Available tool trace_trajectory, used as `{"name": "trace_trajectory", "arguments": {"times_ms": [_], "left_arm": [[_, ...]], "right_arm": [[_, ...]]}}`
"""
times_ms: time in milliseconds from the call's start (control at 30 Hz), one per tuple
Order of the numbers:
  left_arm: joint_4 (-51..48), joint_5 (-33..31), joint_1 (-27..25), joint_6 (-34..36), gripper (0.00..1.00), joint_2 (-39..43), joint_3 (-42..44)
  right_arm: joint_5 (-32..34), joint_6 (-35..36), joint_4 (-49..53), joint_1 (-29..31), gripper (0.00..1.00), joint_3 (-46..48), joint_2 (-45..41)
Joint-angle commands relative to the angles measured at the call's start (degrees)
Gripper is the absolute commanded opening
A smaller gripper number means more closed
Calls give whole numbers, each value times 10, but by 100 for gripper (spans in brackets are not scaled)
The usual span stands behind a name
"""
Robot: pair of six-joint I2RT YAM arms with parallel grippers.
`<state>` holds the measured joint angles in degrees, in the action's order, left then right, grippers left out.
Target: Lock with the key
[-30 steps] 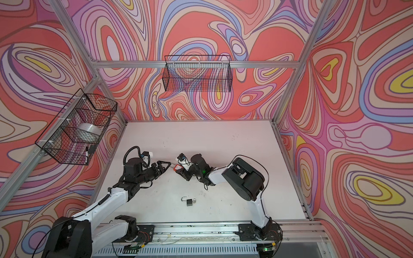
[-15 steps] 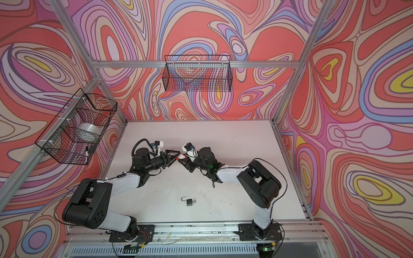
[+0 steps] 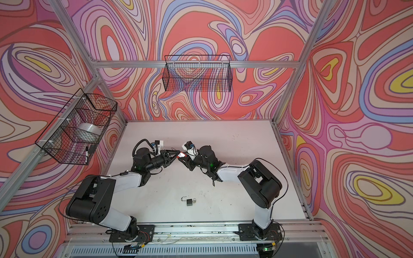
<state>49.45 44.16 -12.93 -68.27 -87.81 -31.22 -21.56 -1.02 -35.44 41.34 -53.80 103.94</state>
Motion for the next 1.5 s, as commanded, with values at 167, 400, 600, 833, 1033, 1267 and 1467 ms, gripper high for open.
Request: {"name": "trace_trajectory", "arguments": {"times_ms": [167,400,600,833,1033,1267,1467], "left_arm": [[43,28,-13,-1,18,19,-11],[54,-7,-13,-6,10,38,-4],[99,-42,-10,-31,9,42,-19],[171,-83,-4,-46,7,35,-55],[188,-96,-4,-38,5,36,-80],[197,-99,-3,-44,5,39,-84],[198,-99,-4,-43,6,38,-81]], "right_arm": [[-47,-9,21,3,27,-33,8],[-42,-16,23,-3,57,-29,-4],[-56,-91,-45,-47,87,17,-51],[-103,-309,-204,-95,89,52,-67],[-132,-489,-339,-100,85,28,-9],[-167,-609,-396,-100,76,-44,66],[-181,-618,-369,-98,69,-85,83]]}}
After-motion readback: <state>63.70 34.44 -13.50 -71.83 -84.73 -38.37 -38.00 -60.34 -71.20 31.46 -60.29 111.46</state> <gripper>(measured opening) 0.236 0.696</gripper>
